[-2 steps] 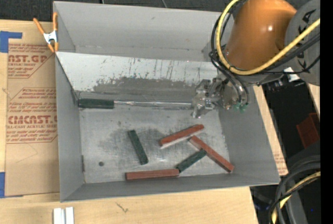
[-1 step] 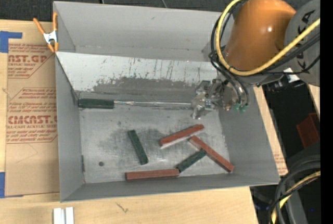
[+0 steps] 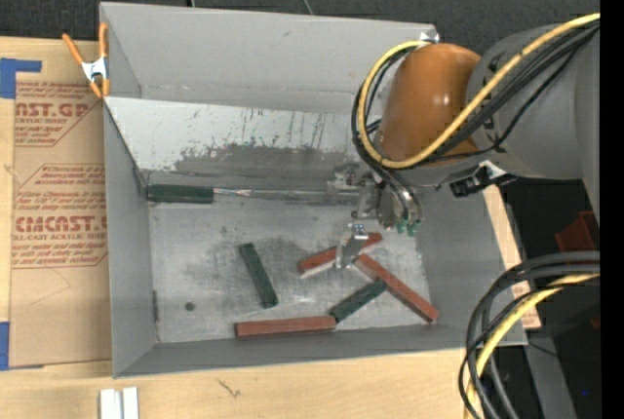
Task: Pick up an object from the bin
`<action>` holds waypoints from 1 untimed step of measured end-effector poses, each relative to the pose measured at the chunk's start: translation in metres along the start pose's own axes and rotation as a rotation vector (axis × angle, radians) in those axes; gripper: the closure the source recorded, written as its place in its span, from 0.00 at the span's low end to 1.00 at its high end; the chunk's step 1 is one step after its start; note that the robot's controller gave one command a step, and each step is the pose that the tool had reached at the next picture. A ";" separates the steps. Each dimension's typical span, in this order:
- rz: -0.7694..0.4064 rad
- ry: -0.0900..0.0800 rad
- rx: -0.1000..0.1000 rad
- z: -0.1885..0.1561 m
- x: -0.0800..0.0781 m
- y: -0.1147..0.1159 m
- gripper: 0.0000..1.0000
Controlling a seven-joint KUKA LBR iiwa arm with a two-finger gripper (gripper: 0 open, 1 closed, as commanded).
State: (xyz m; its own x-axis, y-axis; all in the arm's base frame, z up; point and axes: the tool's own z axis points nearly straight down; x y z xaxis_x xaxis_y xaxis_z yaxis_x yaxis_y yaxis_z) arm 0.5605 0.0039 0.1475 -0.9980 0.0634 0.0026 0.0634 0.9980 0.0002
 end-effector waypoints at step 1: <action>0.000 -0.004 0.000 -0.002 -0.001 0.000 0.00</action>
Offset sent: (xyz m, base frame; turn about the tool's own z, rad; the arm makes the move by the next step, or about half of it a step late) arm -0.0093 -0.0006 -0.0775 -0.0318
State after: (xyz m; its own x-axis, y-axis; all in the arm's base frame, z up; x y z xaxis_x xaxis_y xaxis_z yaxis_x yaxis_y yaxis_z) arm 0.5617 0.0038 0.1493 -0.9980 0.0634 -0.0015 0.0634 0.9980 0.0003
